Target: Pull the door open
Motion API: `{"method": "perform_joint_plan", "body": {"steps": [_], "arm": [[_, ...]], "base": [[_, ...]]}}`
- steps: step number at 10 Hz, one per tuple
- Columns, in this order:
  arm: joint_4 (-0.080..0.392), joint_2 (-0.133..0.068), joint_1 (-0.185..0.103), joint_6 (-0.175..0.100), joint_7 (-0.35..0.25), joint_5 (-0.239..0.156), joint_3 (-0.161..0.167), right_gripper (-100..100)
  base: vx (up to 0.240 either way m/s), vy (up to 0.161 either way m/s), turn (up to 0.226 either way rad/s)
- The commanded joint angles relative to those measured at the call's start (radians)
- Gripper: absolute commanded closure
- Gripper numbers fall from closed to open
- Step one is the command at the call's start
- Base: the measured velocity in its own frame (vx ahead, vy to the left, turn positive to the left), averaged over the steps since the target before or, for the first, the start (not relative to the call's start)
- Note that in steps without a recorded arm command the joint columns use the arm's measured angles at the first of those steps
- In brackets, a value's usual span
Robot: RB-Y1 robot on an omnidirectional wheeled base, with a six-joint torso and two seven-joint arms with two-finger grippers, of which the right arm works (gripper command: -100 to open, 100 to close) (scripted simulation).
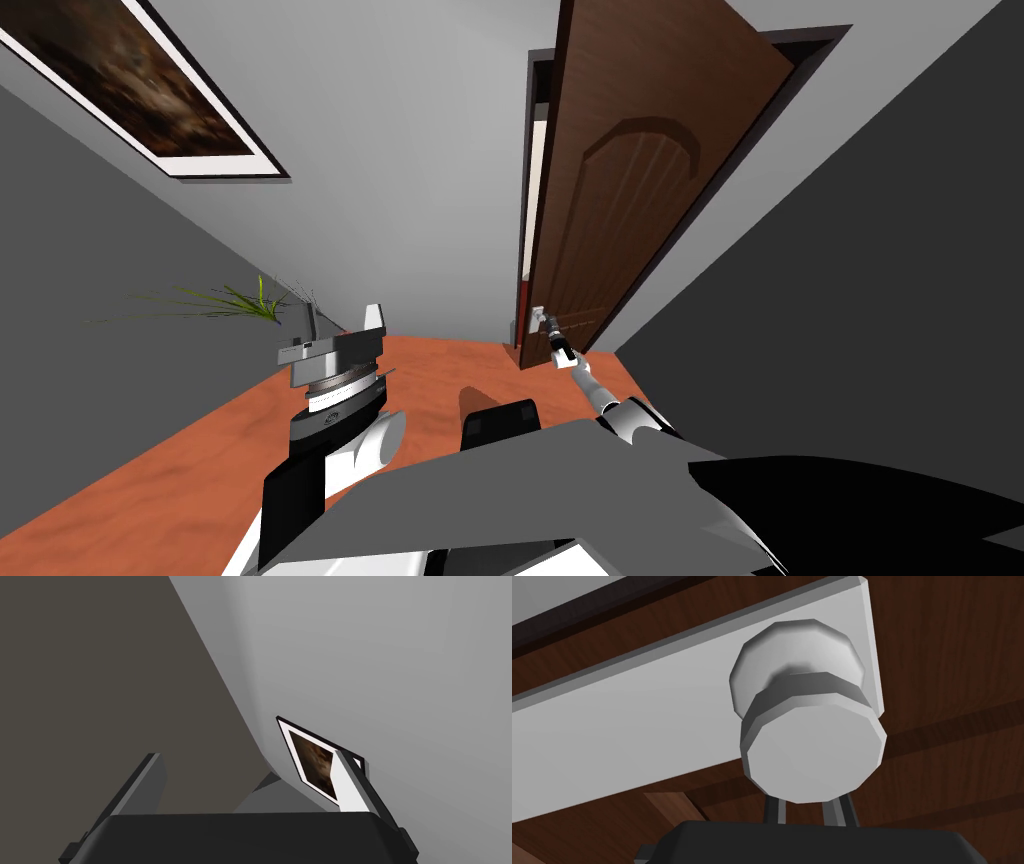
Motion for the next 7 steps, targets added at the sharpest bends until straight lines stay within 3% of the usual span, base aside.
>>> {"method": "perform_joint_plan", "body": {"steps": [1, 5, 7], "arm": [[-0.016, 0.013, -0.015, -0.002, -0.05, -0.033, 0.004, 100], [-0.016, 0.013, -0.015, -0.002, -0.052, -0.033, 0.004, 100], [-0.015, 0.019, -0.017, 0.008, -0.111, -0.081, 0.0, 100]], "base": [[-0.072, -0.052, 0.177], [-0.017, -0.011, 0.01], [-0.043, -0.04, 0.135]]}}
